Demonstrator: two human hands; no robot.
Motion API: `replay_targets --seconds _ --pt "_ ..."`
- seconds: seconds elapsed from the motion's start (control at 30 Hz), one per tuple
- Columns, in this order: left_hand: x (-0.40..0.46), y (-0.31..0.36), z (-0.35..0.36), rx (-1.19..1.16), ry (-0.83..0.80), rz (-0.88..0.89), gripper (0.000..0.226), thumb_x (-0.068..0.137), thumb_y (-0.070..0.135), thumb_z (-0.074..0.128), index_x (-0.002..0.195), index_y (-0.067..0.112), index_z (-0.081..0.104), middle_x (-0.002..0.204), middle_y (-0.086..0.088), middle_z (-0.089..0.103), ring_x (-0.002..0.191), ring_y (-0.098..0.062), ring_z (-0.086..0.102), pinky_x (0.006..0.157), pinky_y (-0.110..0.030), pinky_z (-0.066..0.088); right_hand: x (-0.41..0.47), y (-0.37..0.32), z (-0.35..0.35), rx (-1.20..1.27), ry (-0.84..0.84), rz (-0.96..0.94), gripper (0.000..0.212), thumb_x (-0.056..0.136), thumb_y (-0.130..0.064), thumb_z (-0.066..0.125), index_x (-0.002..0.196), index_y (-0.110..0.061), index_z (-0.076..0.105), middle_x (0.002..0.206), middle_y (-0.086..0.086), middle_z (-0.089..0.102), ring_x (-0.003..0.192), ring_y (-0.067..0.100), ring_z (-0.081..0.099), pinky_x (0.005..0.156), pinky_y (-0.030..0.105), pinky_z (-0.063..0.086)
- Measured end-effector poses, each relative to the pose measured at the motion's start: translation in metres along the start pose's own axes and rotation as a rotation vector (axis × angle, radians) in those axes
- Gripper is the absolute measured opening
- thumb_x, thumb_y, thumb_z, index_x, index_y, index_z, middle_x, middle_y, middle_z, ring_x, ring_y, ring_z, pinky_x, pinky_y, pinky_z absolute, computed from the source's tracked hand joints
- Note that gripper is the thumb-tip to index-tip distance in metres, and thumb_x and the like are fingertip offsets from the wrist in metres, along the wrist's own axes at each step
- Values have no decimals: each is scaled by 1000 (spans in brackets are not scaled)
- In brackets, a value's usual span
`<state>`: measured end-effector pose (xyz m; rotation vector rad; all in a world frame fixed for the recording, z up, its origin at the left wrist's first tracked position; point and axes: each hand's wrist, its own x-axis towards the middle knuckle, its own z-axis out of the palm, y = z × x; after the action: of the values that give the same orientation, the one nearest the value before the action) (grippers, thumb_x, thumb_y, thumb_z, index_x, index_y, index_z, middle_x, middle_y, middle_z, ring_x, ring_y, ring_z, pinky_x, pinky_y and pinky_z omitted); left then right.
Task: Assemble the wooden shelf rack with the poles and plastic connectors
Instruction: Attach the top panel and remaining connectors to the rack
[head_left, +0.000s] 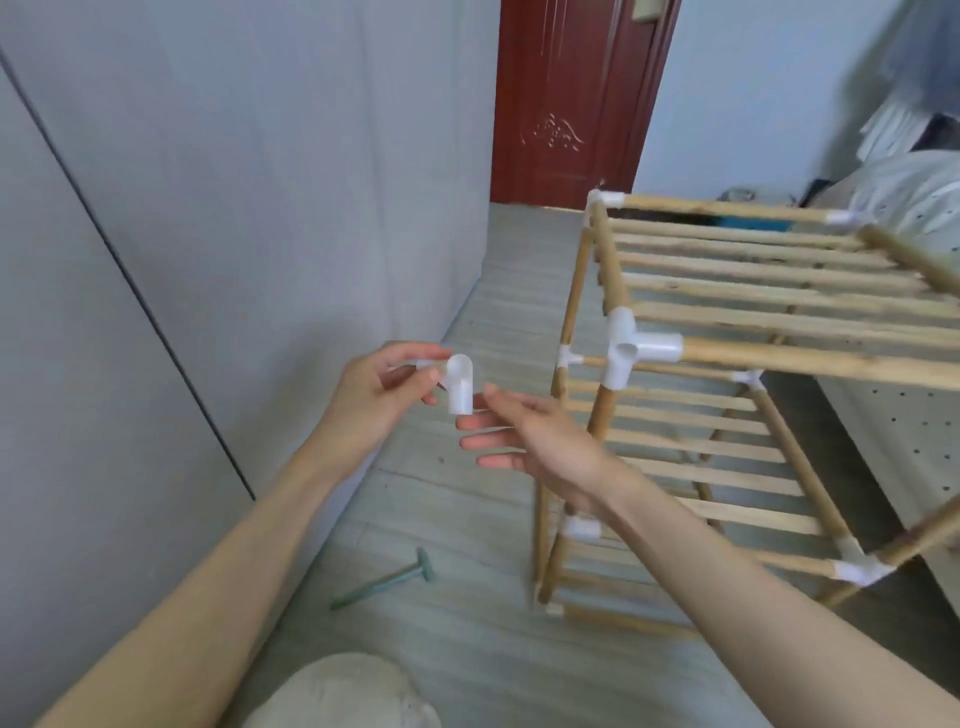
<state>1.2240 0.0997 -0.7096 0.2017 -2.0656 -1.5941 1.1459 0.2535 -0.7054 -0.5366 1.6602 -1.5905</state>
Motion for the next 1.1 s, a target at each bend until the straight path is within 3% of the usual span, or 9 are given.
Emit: replay_targets --seconds 0.13,0.27,0.4,0.5,0.63,0.77,0.87,0.93,1.1 --pt "-1 71 25 -28 -87 176 26 87 -6 56 92 19 65 85 14 69 79 1 62 76 -12 47 -48 -47 -22 -2 -15 -150 19 96 -23 48 93 -13 65 86 3 67 73 8 65 58 14 48" --pt "1 117 63 -50 -159 284 27 86 -8 56 90 17 65 98 5 67 93 1 63 82 -15 47 -93 -70 -57 22 56 -302 12 93 -13 54 96 -12 65 84 0 65 74 6 60 60 16 45" --pt "4 140 115 -47 -219 331 28 86 -5 58 89 21 67 101 5 69 98 -9 64 88 -25 50 -130 -81 -99 60 93 -419 18 91 -2 52 105 -6 62 83 4 64 70 7 59 61 19 41" --pt "10 150 151 -45 -271 354 30 87 -2 60 95 26 67 104 8 70 100 -8 65 87 -25 51 -148 -79 -127 22 177 -464 18 90 2 53 104 -4 62 80 6 62 62 5 56 60 17 42" --pt "17 146 198 -19 -265 362 43 90 -2 54 115 33 49 114 12 61 104 -2 60 91 -17 45 -158 -69 -160 3 361 -509 27 88 -1 57 112 -14 61 78 7 54 58 10 47 57 18 42" --pt "19 124 231 421 -317 380 46 94 23 52 137 29 36 127 6 54 114 -6 52 100 -29 43 -167 -59 -193 -120 612 -546 35 91 -9 56 118 -31 58 85 3 55 67 9 51 63 21 46" --pt "16 109 245 894 -396 622 53 94 38 49 143 29 32 138 6 48 125 -13 47 104 -32 35 -179 -53 -217 -9 787 -604 31 91 -8 55 110 -32 62 91 3 62 78 11 58 61 18 48" --pt "19 107 246 932 -355 711 45 95 33 48 139 29 40 131 6 54 119 -14 51 100 -30 38 -188 -47 -230 6 897 -632 31 90 -6 56 107 -32 61 87 0 60 77 10 58 60 15 49" --pt "26 101 232 919 -332 696 41 93 28 50 134 32 48 115 8 61 105 -16 59 88 -36 45 -204 -35 -247 -130 1087 -621 29 90 -11 56 112 -29 61 80 -9 55 73 11 56 62 10 47"
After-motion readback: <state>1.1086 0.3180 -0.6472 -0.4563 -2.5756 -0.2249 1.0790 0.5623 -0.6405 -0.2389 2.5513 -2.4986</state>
